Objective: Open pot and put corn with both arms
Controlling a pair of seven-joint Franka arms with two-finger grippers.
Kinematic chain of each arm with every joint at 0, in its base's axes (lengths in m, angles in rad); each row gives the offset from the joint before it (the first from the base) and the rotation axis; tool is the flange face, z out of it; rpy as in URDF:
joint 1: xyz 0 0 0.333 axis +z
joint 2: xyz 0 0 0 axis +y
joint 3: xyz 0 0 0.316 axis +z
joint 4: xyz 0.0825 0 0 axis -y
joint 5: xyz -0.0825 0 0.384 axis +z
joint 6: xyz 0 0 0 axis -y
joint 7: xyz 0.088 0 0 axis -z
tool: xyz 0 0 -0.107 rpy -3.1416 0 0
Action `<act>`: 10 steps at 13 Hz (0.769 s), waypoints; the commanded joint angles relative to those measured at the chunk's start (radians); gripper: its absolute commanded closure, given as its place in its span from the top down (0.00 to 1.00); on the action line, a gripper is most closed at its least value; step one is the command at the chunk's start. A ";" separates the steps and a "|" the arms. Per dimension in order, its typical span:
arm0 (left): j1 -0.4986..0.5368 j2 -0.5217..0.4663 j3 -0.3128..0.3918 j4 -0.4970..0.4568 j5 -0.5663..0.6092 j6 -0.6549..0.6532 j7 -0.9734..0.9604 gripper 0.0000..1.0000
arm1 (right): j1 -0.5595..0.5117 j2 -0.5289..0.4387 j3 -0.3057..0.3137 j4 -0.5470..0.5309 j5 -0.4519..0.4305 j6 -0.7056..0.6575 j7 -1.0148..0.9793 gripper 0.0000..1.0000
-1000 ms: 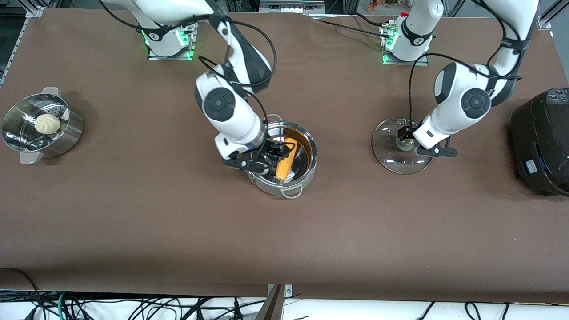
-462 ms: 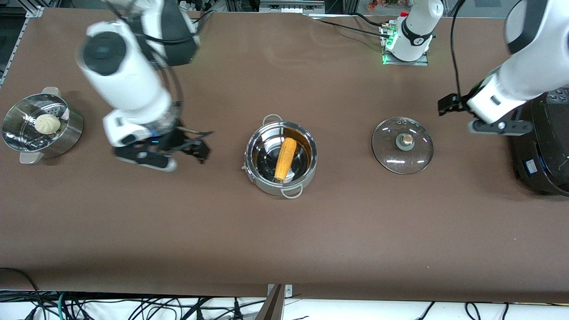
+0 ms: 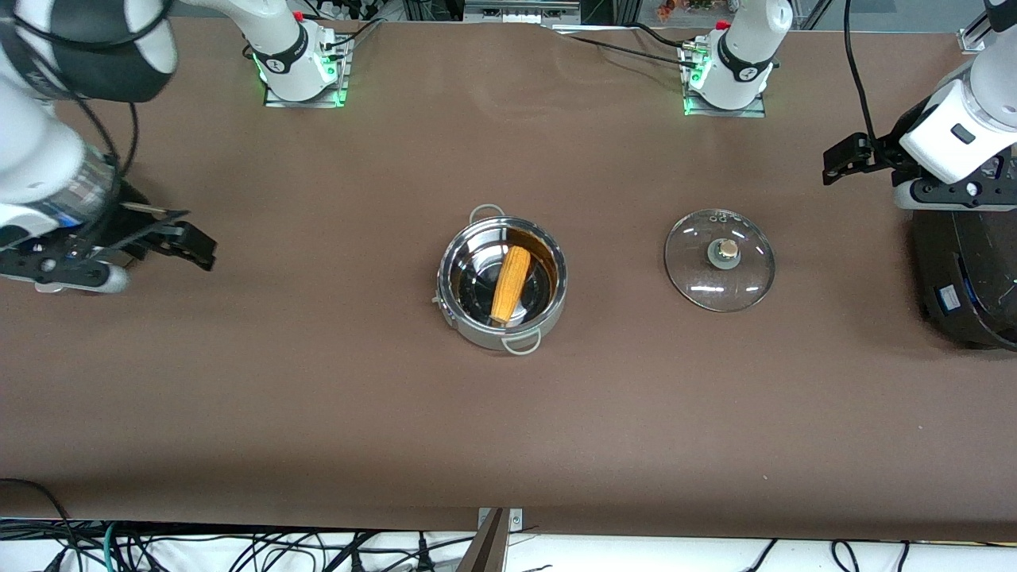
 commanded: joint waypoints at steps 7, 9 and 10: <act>0.042 -0.068 -0.006 -0.031 0.003 -0.011 0.010 0.99 | -0.004 0.026 -0.073 0.034 0.051 -0.090 -0.151 1.00; 0.042 -0.068 -0.006 -0.031 0.001 -0.011 0.012 0.99 | -0.004 0.031 -0.075 0.034 0.049 -0.086 -0.151 1.00; 0.042 -0.067 -0.006 -0.031 0.001 -0.011 0.012 0.99 | -0.004 0.031 -0.076 0.034 0.051 -0.088 -0.151 1.00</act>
